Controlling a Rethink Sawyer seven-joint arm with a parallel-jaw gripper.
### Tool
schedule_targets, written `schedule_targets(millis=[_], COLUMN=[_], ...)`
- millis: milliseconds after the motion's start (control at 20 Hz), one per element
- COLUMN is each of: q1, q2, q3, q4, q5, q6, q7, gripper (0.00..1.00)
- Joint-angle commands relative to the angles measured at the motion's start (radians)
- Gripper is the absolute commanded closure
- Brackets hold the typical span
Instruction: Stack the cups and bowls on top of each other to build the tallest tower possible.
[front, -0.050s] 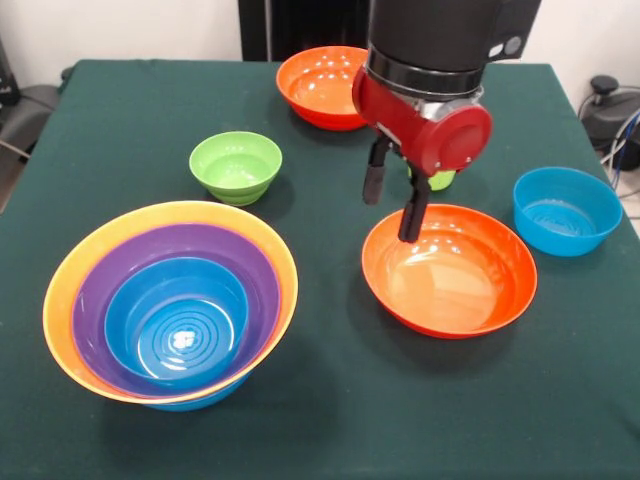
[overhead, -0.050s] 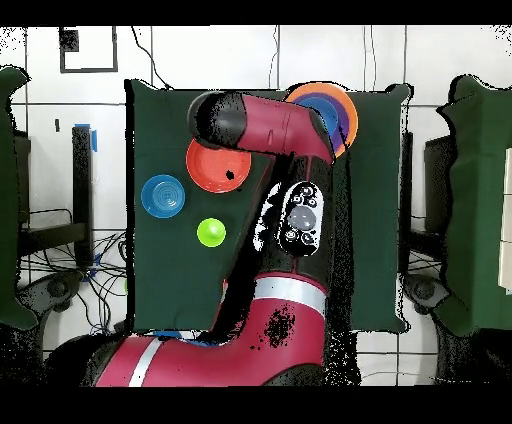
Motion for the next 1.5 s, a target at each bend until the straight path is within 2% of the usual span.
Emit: schedule_targets(millis=[50, 300, 600, 1150, 1500], q1=[-0.008, -0.023, -0.044, -0.11, -0.113], q2=[0.0, -0.013, -0.028, -0.069, -0.086], q3=[0.083, 0.103, 0.148, 0.224, 0.252], q4=[0.195, 0.264, 0.353, 0.426, 0.46], q5=[-0.028, -0.058, -0.041, -0.022, -0.02], q6=[-0.071, -0.14, -0.249, -0.305, -0.343], q7=[-0.003, -0.057, -0.04, -0.046, -0.011], gripper=[0.0, 0.0, 0.0, 0.0, 0.0])
